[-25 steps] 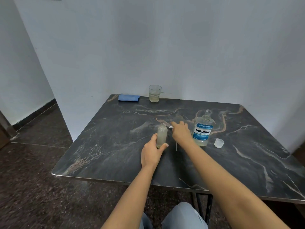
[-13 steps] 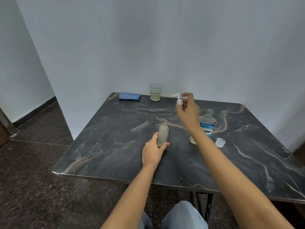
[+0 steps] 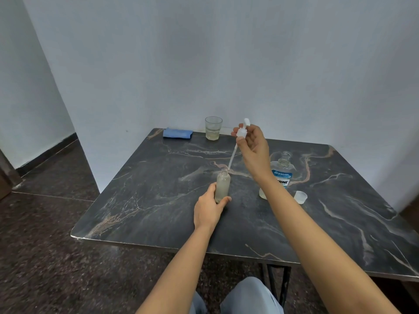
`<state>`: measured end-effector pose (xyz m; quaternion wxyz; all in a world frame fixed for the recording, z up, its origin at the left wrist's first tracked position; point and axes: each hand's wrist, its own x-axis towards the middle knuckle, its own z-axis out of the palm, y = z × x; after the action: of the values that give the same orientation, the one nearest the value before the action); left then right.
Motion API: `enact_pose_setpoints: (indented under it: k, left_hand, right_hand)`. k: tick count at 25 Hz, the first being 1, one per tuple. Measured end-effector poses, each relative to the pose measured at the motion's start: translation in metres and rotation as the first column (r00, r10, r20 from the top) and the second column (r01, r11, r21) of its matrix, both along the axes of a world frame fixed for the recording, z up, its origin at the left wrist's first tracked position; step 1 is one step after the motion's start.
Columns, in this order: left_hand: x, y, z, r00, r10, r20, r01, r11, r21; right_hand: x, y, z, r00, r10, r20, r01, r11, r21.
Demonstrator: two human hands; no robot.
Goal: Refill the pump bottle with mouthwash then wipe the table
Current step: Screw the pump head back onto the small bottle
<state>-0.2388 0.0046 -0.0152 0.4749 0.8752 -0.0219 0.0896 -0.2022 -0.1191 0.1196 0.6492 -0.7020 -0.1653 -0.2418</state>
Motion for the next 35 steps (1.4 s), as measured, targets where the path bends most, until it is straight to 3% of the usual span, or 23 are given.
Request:
enact_pose_setpoints:
  k: [10, 21, 30, 35]
  left_hand:
    - [0.0, 0.0, -0.001, 1.0, -0.002, 0.011, 0.002, 1.0, -0.003]
    - [0.001, 0.0, -0.002, 1.0, -0.011, 0.017, 0.01, 1.0, 0.018]
    - [0.002, 0.0, -0.002, 1.0, -0.013, 0.027, 0.012, 1.0, 0.023]
    - [0.002, 0.0, -0.002, 1.0, -0.006, 0.028, 0.006, 1.0, 0.021]
  right_hand:
    - [0.001, 0.005, -0.009, 0.999, 0.03, -0.034, -0.031, 0.999, -0.02]
    - [-0.004, -0.005, -0.053, 0.959, 0.114, -0.258, -0.165, 0.968, -0.186]
    - [-0.001, -0.012, -0.063, 0.95, 0.065, -0.305, -0.155, 0.946, -0.283]
    - [-0.004, -0.012, -0.063, 0.943, 0.11, -0.314, -0.169, 0.972, -0.165]
